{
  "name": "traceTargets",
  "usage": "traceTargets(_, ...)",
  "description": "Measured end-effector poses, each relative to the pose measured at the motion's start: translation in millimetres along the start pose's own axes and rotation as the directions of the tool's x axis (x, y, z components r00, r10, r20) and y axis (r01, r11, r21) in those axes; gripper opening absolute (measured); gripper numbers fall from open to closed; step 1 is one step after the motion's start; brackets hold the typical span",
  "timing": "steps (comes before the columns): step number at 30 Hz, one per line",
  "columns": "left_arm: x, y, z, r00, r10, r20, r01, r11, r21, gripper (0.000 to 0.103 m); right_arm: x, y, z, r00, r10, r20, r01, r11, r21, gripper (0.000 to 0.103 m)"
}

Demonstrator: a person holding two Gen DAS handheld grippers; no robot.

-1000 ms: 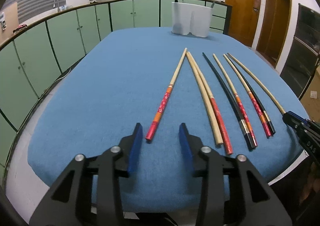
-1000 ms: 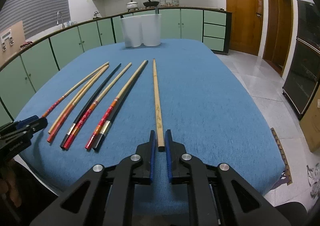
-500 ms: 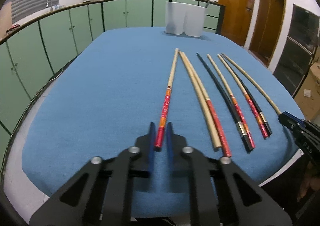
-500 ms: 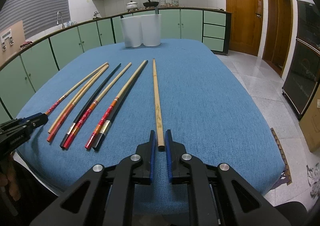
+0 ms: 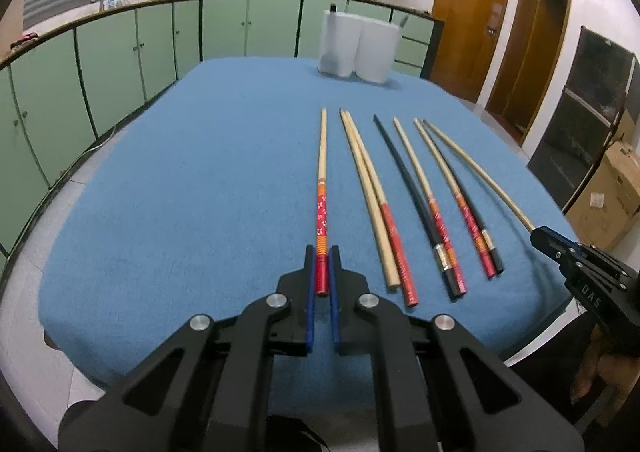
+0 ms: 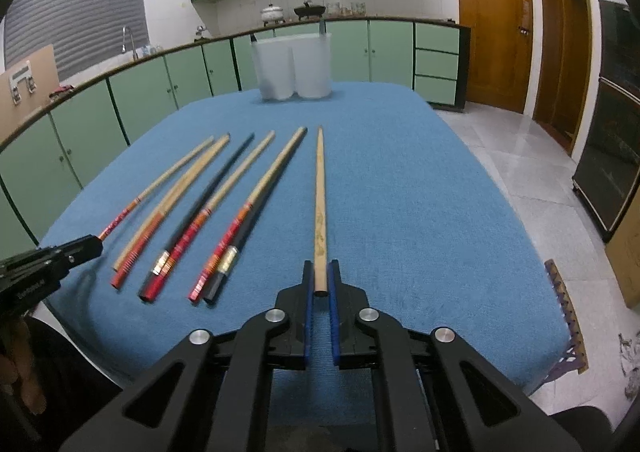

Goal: Organize utensils
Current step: 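Lift both chopsticks and lower them upright into the white holder with both tools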

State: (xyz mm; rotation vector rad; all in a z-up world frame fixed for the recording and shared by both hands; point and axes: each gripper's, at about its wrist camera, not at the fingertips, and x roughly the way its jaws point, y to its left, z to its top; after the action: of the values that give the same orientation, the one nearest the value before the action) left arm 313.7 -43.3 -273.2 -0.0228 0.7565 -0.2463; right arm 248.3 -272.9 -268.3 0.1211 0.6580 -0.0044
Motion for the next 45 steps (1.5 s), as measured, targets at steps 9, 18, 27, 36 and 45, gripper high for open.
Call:
traceTargets(9, -51.0, -1.7, 35.3, 0.997, -0.001, 0.081, 0.003, 1.0, -0.022, 0.005, -45.1, -0.8, 42.4, 0.997, 0.016, 0.074, -0.015, 1.0, -0.01, 0.007)
traceTargets(18, -77.1, -4.6, 86.4, 0.986, -0.045, 0.159, 0.045, 0.999, 0.005, 0.005, -71.1, 6.3, 107.3, 0.99, 0.042, 0.133, -0.029, 0.995, -0.093, 0.007)
traceTargets(27, -78.0, -9.9, 136.1, 0.979, -0.085, 0.185, 0.072, 0.995, 0.074, 0.005, -49.1, 6.1, 186.8, 0.994, 0.107, 0.037, -0.101, 0.985, -0.143, 0.007)
traceTargets(36, -76.9, -18.0, 191.1, 0.97, -0.104, 0.218, 0.075, 0.987, 0.139, 0.005, -23.9, 15.2, 248.9, 0.989, 0.136, -0.057, -0.144, 0.971, -0.192, 0.007)
traceTargets(45, -58.5, -21.9, 260.9, 0.965, -0.116, 0.234, 0.081, 0.985, 0.153, 0.005, -24.8, 28.6, 313.5, 0.989, 0.141, -0.053, -0.149, 0.964, -0.22, 0.007)
